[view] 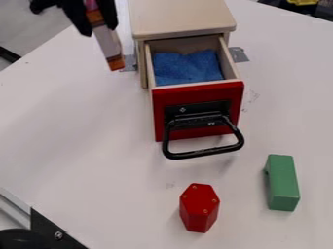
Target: Put the box inside the drawer
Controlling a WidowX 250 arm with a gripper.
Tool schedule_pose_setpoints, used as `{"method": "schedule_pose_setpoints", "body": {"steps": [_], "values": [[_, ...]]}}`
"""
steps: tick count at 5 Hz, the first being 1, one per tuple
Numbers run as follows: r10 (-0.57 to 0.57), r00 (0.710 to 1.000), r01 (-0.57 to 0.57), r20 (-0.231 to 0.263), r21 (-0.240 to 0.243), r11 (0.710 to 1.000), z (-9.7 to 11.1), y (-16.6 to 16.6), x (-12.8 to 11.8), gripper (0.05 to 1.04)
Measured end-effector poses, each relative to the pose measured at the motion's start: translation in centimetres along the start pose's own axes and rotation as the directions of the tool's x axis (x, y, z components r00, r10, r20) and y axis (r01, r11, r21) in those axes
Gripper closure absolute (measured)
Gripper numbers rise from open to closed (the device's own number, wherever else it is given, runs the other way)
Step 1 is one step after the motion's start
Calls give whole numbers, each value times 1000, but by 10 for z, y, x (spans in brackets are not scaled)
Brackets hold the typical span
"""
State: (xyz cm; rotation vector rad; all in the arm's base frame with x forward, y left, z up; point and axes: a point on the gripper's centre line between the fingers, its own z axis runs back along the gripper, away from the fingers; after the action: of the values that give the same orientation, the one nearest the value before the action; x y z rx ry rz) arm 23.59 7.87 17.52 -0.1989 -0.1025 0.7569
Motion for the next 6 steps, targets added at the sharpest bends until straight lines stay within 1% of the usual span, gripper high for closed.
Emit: {"method": "schedule_pose_setpoints", "body": {"steps": [1, 2, 3, 4, 5, 6], "values": [[-24, 998, 20, -66, -57, 998, -3, -14, 7, 747], [-56, 994, 46, -90, -109, 993, -6, -25, 10, 747], [-110, 982, 79, -155, -194, 978, -14, -39, 12, 747], [-135, 974, 88, -183, -244, 966, -23, -44, 14, 747], [-171, 961, 98, -219, -309, 946, -33, -51, 16, 747], [-179, 950, 85, -257, -339, 937, -45, -54, 18, 747]]}}
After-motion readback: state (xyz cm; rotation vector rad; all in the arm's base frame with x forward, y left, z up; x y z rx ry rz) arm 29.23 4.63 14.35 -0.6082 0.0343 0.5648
